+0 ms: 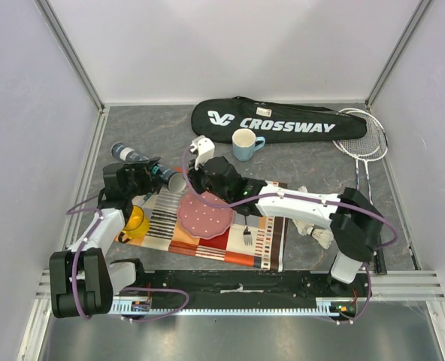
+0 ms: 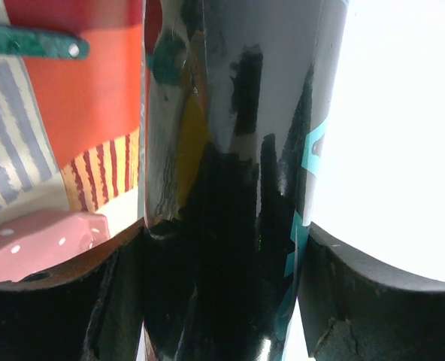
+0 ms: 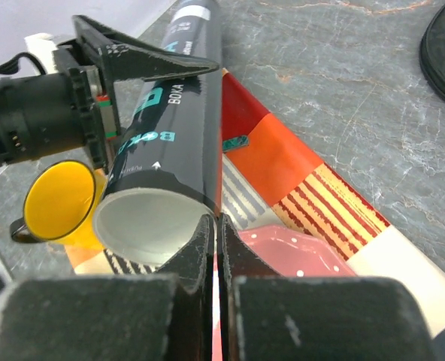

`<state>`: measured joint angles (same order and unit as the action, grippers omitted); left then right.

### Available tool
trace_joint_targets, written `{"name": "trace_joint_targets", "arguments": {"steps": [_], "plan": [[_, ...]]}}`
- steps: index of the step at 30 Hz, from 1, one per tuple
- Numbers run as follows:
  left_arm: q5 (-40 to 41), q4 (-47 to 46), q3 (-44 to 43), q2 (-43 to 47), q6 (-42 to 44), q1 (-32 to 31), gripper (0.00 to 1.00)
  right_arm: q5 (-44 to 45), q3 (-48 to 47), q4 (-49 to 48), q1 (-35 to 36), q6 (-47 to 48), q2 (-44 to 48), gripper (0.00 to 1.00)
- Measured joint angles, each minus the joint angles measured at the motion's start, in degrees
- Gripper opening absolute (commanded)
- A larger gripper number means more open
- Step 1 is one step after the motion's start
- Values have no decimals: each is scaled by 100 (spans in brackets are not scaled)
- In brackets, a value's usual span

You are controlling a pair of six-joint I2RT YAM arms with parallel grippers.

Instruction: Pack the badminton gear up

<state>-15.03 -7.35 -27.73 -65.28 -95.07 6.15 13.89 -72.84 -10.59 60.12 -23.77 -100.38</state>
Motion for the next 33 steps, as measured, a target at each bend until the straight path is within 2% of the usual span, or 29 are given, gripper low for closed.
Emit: {"name": "trace_joint_targets", "arguments": {"steps": [3,8,12,13,16,19,23,28,33], "plan": [[-144,-133,4,-26,-111,-57,2,-254,262,31,-94,-70,358,0],[420,-350,50,-114,-264,190,2,-557,570,42,-369,-229,1167,0],[546,-354,59,-116,-308,197,2,-619,715,-133,-411,-243,1419,0],[542,-361,59,-122,-310,197,2,-704,743,-197,-409,-243,1403,21],[516,-389,59,-133,-323,199,2,-1180,673,-256,-479,-380,1132,33],[444,-448,96,-129,-332,199,2,-1941,315,-273,-695,-680,468,40],[376,-481,151,-74,-332,199,2,-2435,229,-240,-907,-890,-70,42],[282,-481,190,-9,-332,199,2,-2695,201,-225,-870,-1003,-249,47],[262,-505,210,7,-334,199,2,-2736,70,-321,-758,-1088,-339,45]]}}
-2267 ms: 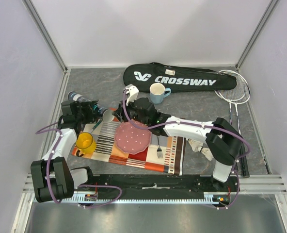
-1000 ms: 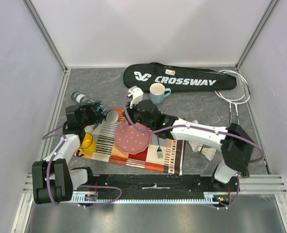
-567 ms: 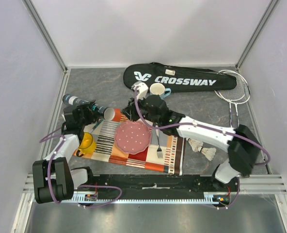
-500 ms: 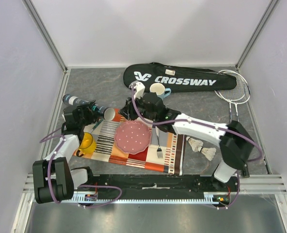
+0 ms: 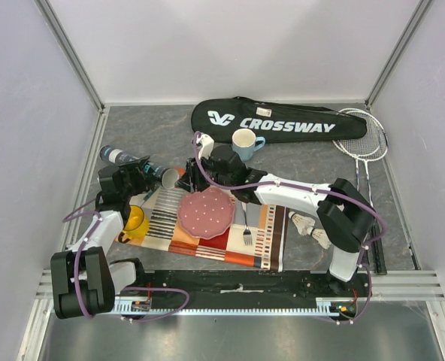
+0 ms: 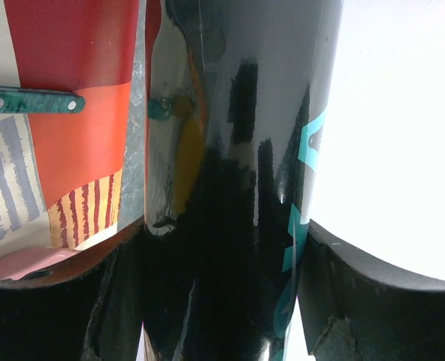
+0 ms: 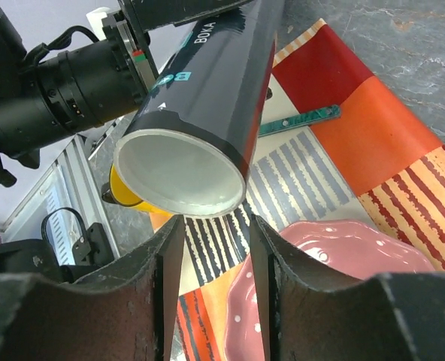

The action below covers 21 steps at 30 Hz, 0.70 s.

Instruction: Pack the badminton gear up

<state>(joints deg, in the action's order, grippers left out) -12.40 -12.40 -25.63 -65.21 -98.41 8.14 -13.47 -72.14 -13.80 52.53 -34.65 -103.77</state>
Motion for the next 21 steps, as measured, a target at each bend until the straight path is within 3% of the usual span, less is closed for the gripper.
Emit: {"name": "trace_joint_targets", "arguments": {"steps": [6,17,21], "plan": [[-22,-22,11,0,0,0,2,313,-243,2,35,-111,-153,32],[2,-85,44,0,-22,15,2,647,-402,20,68,-190,-323,24],[20,-109,44,-7,-55,15,2,778,-466,70,120,-175,-326,8]]}}
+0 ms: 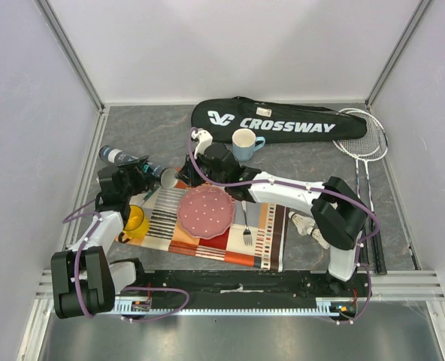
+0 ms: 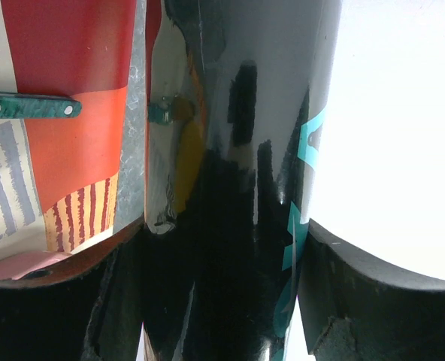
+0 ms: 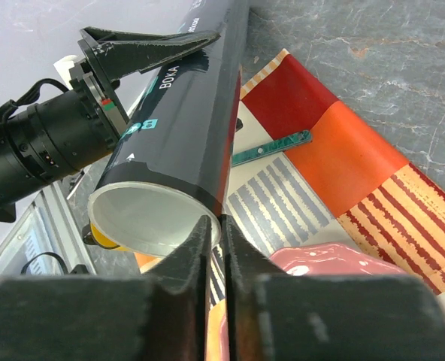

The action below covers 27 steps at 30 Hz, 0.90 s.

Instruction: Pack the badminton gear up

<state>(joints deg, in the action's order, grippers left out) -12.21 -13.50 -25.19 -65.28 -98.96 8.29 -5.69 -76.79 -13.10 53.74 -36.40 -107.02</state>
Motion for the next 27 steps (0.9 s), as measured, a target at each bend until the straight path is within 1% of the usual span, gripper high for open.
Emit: {"name": "trace_joint_targets", "arguments": {"steps": [1,2,7,11,16,19,23,27], "plan": [[9,-9,0,-4,-2,0,2,50,-11,15,22,-2,0,3],[17,-20,0,-9,-7,0,2,116,-20,33,46,2,0,0],[85,-37,26,-11,-11,-4,2,763,-57,195,219,-15,9,0],[160,-59,68,9,-9,-57,2,1766,-50,442,535,-68,114,0],[-50,-184,85,7,-52,-155,2,2841,-42,778,861,52,334,0],[-181,-299,107,-26,-120,-214,2,3246,127,811,1003,216,560,0],[208,-490,129,-192,-133,-70,2,3794,404,1108,1062,468,1150,0],[323,-592,129,-286,-138,-48,2,3919,514,1099,1040,577,1556,0]]}}
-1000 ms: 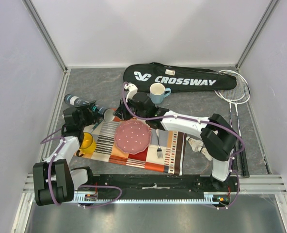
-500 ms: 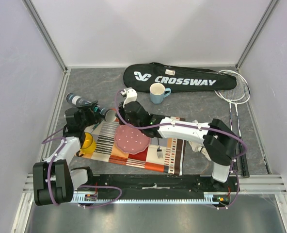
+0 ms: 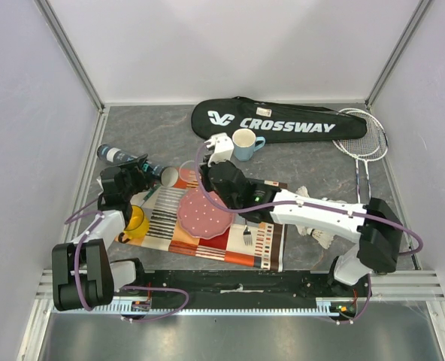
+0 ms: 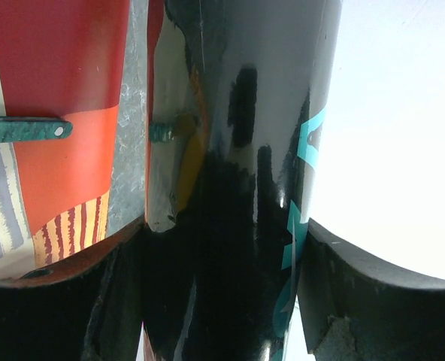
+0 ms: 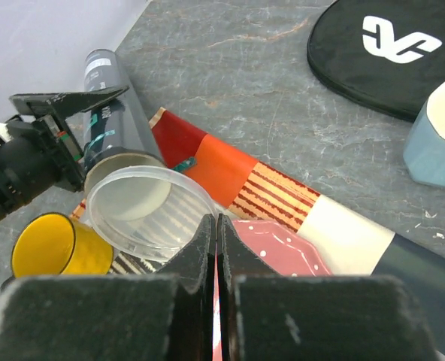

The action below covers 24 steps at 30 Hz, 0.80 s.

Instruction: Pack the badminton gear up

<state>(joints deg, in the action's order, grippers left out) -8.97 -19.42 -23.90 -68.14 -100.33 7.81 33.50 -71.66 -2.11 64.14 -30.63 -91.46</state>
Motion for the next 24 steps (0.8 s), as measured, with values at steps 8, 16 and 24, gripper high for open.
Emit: {"name": "trace_joint_targets", "arguments": {"steps": [8,16,24], "plan": [[-212,-120,-2,-76,-24,11,2,-1224,748,382,-1547,11,752,0],[-920,-391,-50,-334,35,11,2,-1996,697,1834,-4476,37,772,0],[-1325,-452,-105,-417,48,11,2,-2579,367,2116,-6019,-173,-1266,4]]}}
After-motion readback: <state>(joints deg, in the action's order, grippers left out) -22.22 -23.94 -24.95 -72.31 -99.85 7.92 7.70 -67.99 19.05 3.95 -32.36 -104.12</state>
